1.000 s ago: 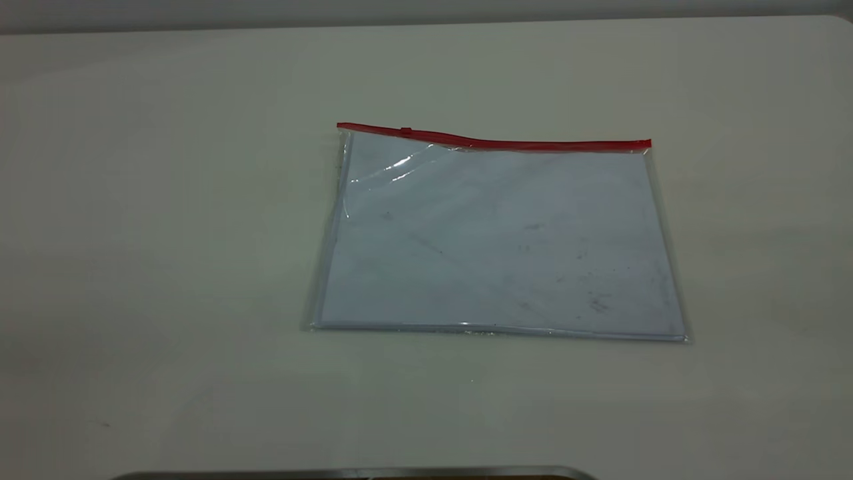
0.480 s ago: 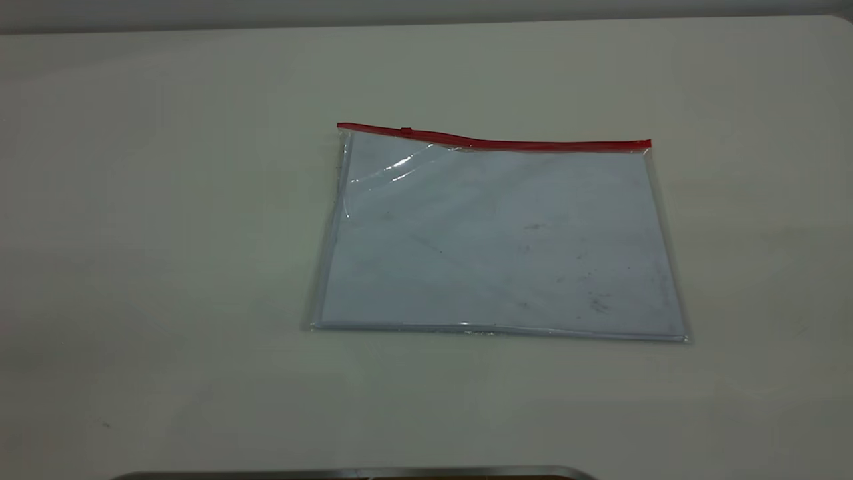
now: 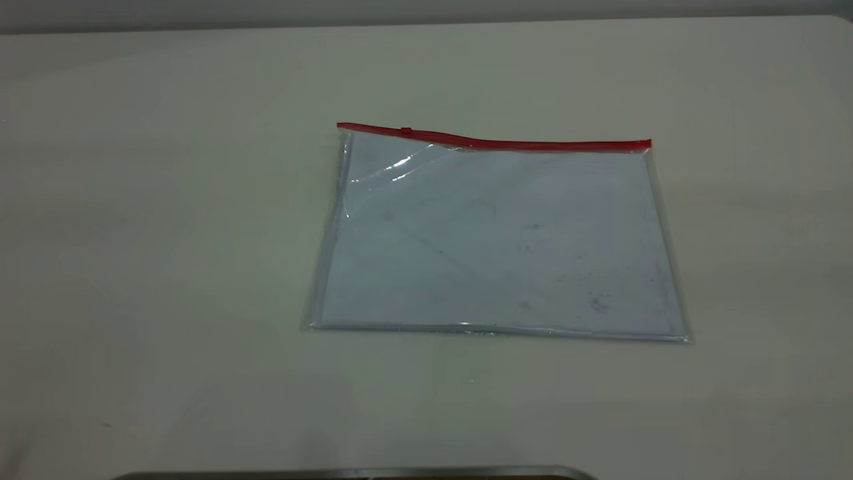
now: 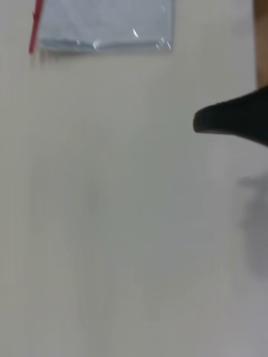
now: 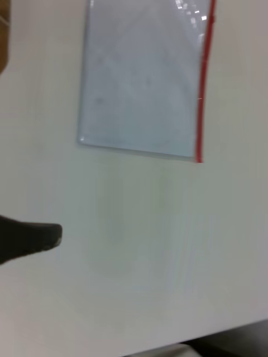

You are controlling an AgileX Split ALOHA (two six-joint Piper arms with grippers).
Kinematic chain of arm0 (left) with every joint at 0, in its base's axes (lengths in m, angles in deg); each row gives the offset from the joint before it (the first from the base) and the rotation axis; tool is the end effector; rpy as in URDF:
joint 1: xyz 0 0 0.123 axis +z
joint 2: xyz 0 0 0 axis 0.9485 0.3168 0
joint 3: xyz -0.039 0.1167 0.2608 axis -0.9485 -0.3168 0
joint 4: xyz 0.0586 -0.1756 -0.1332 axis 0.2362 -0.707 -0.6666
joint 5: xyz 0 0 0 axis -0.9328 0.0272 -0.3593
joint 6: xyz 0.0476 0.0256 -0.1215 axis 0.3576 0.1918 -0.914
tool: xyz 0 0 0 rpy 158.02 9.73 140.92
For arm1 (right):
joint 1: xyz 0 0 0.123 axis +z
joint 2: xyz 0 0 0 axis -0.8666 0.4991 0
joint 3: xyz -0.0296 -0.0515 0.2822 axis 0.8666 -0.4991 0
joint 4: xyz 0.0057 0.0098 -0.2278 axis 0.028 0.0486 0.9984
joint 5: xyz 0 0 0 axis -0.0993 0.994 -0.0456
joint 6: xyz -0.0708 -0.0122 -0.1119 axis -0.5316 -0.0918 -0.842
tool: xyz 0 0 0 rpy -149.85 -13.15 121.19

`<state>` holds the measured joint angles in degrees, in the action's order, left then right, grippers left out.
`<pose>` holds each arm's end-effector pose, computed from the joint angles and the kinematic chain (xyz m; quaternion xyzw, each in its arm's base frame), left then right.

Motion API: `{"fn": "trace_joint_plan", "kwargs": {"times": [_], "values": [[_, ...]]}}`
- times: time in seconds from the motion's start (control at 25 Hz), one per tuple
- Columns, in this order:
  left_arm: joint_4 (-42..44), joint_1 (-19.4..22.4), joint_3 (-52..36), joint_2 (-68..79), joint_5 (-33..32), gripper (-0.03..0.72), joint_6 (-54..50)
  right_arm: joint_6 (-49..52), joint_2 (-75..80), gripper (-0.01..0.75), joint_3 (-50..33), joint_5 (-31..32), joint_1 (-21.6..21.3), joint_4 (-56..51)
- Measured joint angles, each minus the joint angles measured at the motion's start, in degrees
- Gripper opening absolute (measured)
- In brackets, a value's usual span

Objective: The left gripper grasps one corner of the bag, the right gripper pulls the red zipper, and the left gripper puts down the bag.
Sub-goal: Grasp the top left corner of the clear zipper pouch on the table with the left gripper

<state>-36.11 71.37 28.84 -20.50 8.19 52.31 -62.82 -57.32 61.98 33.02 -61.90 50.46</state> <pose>0.1162 -0.0129 0.2924 -0.0176 0.9058 -0.0613 0.4189 0.0289 0.0072 0.2657 -0.0061 0.8968 0.0172 0.4421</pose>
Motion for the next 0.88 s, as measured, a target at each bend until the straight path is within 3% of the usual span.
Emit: {"fn": "trace_joint_plan", "kwargs": {"times": [0.28,0.52,0.68,0.88], "values": [[-9.5,0.0,2.8,26.5,16.6,0.58,8.2,0.0,14.7,0.557,1.3,-7.4,0.0,-1.7],[-22.2,0.0,8.0,48.7,25.4,0.58,23.7,-0.4,24.3,0.557,1.3,-13.3,0.0,-5.4],[-32.2,0.0,14.7,62.6,27.4,0.58,37.0,-2.1,31.2,0.557,1.4,-18.6,0.0,-5.9],[-46.0,0.0,23.8,76.3,24.9,0.58,53.9,-5.7,41.3,0.557,1.6,-26.4,0.0,-6.0]]}}
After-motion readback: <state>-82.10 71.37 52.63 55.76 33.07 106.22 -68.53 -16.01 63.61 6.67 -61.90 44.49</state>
